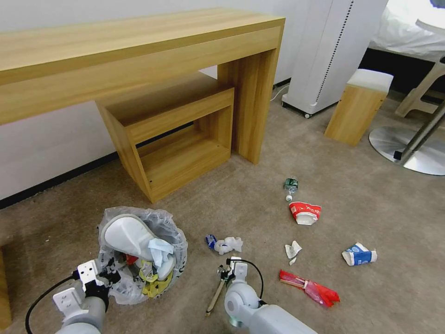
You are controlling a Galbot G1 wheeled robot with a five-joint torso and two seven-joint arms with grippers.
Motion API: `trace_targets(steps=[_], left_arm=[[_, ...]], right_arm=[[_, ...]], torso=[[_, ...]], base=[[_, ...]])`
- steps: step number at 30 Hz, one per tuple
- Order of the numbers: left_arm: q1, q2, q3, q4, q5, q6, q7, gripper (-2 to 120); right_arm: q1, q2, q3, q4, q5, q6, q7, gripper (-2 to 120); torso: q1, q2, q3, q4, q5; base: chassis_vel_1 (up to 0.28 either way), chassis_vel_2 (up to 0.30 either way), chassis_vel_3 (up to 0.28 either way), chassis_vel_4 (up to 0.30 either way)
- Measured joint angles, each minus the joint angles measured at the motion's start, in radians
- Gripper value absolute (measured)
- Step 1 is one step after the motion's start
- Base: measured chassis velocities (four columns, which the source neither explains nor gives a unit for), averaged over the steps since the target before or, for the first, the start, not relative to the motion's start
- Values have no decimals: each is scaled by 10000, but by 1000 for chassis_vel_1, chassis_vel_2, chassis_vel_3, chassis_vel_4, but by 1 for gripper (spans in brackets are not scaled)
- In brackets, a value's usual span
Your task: Pick up the trash bin and place the garbage on the floor into it.
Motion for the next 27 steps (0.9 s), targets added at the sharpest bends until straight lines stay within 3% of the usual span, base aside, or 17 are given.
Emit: trace_targets(steps=[4,27], left_arm=[[37,-30,8,12,24,0,1,0],[103,-137,64,36,169,0,2,0]], right_arm=[[12,184,-9,-333,-16,25,-134,99],[139,412,-141,-900,-142,169,-331,100]], torso=[[0,0,0,0,0],[-2,3,-3,-2,-3]], base=[[0,0,0,0],[0,0,0,0]])
